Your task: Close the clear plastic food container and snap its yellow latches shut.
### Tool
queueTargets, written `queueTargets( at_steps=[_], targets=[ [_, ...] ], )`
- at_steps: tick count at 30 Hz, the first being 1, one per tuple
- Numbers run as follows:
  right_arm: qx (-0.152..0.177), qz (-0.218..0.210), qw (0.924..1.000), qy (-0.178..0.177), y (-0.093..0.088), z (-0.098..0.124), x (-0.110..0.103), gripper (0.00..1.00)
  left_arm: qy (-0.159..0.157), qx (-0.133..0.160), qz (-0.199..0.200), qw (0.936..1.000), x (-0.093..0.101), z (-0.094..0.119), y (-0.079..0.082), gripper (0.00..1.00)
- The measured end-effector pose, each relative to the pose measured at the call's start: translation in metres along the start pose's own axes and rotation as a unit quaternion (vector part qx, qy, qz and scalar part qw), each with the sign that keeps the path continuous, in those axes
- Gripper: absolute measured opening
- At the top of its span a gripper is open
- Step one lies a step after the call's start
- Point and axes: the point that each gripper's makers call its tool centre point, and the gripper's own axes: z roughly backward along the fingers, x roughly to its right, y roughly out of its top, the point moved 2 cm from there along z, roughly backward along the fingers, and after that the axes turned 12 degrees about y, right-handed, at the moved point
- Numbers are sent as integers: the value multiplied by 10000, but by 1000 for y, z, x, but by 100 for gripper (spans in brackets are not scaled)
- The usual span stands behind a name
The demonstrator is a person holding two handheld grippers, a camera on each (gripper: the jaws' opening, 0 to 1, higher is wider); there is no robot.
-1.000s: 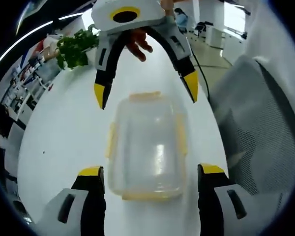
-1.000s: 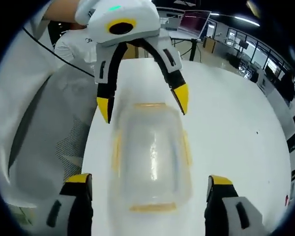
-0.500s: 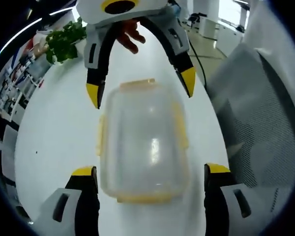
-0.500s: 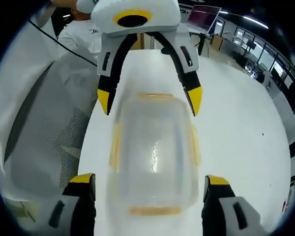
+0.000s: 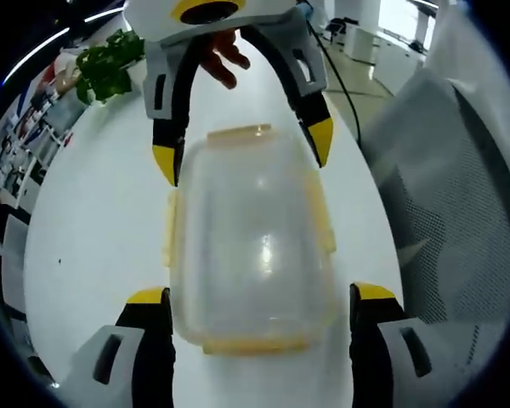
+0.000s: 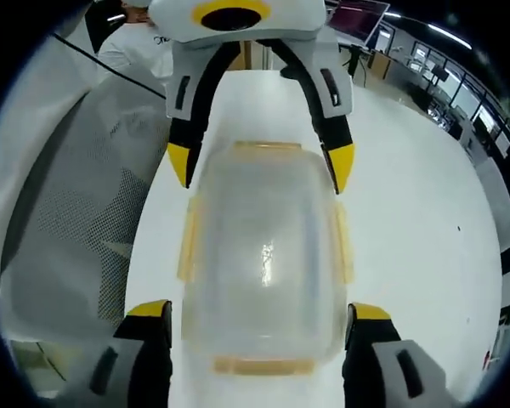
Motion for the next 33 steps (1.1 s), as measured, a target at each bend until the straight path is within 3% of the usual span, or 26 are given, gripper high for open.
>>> queueTargets(
  at_steps=[4,7,21,33],
  targets=[
    [-89,35,9999,-31,-1,0,3,81,40,-58,-199,9998,1,-2,-3,83],
    [-112,28,9999,3,0,-1,2,80,116,-56,-70,9999,-4,-3,-2,78],
    [-244,-11,9997,-3,1,-3,2,79,102,-193,-142,9997,-3,-3,-5,78],
    [-134,-30,9999,-8,29,-15,1,79,86,-311,-227,9992,0,11,-31,78]
  ],
)
